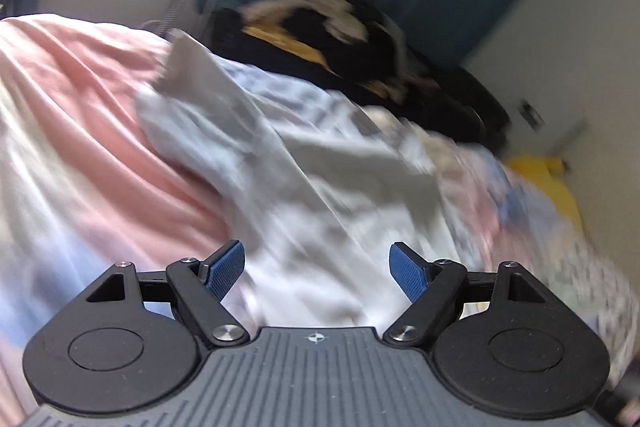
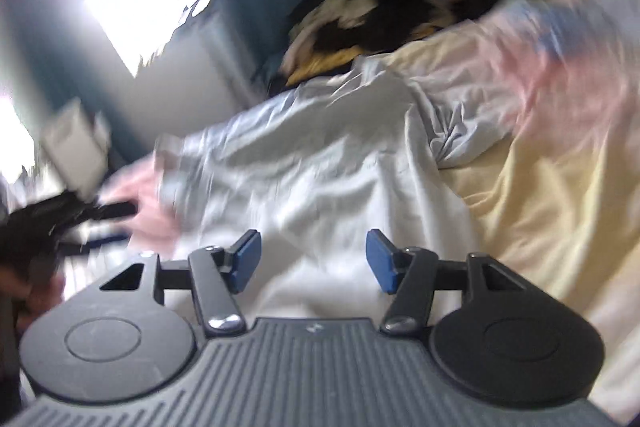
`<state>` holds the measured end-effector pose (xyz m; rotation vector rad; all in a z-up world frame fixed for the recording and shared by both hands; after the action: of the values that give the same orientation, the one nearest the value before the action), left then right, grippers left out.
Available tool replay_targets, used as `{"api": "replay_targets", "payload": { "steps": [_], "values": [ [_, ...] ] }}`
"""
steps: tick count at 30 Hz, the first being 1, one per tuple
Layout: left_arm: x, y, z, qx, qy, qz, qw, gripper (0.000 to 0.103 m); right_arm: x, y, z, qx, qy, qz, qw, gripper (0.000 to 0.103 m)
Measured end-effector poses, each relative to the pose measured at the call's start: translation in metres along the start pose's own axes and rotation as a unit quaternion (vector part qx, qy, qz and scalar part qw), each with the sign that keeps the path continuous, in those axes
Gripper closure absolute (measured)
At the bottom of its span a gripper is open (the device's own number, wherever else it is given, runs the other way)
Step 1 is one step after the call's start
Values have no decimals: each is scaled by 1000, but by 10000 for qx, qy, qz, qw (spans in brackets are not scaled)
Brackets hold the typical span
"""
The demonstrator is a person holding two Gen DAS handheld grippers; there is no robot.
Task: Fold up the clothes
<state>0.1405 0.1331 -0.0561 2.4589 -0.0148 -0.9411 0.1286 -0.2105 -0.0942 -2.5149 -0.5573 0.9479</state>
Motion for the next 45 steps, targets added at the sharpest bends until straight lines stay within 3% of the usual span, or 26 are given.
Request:
{"api": "replay_targets", "payload": {
  "steps": [2, 6, 10, 14, 18, 22, 24, 26, 27, 28, 29, 31, 35, 39, 45],
  "values": [
    [9, -11, -34, 300, 140, -319, 9989, 21, 24, 14, 11, 252, -139, 107, 9995, 44],
    [41, -6, -91, 1219, 259, -678, 9899, 21, 44, 25, 24, -71, -370, 429, 9984, 45],
    [101, 16, -121, 1925, 88, -804, 9780, 21, 52, 31, 11, -118, -93, 444, 9989, 45],
    [171, 49, -127, 2326, -193, -798, 9691, 21, 58, 45, 4, -91, 131, 464, 9988, 45],
    [244, 84, -123, 2415, -449, -550, 9678, 23, 62, 65, -3, 59, 365, 582, 9976, 45],
    [303, 105, -114, 2558, -604, -560, 9632, 24, 63, 87, -10, 405, 541, 589, 9960, 45],
    [325, 104, -117, 2480, -581, -816, 9636, 24, 64, 96, -12, 588, 632, 559, 9947, 45],
    [342, 100, -117, 2485, -709, -1029, 9605, 35, 64, 105, -14, 772, 707, 524, 9931, 45],
    [346, 99, -116, 2453, -743, -1011, 9613, 39, 64, 107, -15, 839, 736, 516, 9924, 45],
    [348, 99, -116, 2393, -762, -950, 9633, 51, 63, 110, -16, 905, 765, 509, 9916, 44],
    [347, 100, -116, 2340, -772, -883, 9651, 74, 63, 113, -17, 959, 789, 502, 9910, 44],
    [347, 101, -122, 2387, -791, -1038, 9623, 95, 63, 115, -18, 1043, 829, 491, 9899, 44],
    [335, 113, -141, 2513, -857, -1125, 9575, 96, 59, 117, -18, 1188, 891, 546, 9874, 44],
    [318, 128, -176, 2672, -508, -1351, 9528, 97, 53, 110, -20, 1285, 1026, 487, 9852, 44],
    [317, 142, -221, 2857, 184, -1787, 9413, 97, 57, 100, -22, 906, 1109, 534, 9883, 44]
  ]
}}
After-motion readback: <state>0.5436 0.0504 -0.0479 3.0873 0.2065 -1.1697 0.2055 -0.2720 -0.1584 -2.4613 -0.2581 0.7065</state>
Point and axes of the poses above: each gripper's, at about its wrist camera, not at the fingertips, and x roughly the way its jaws point, y to its right, z to its underside, the point moved 7 cm from there along x, roughly the way its jaws point, and after that the axes turned 1 degree about -y, right-handed, at the moved point
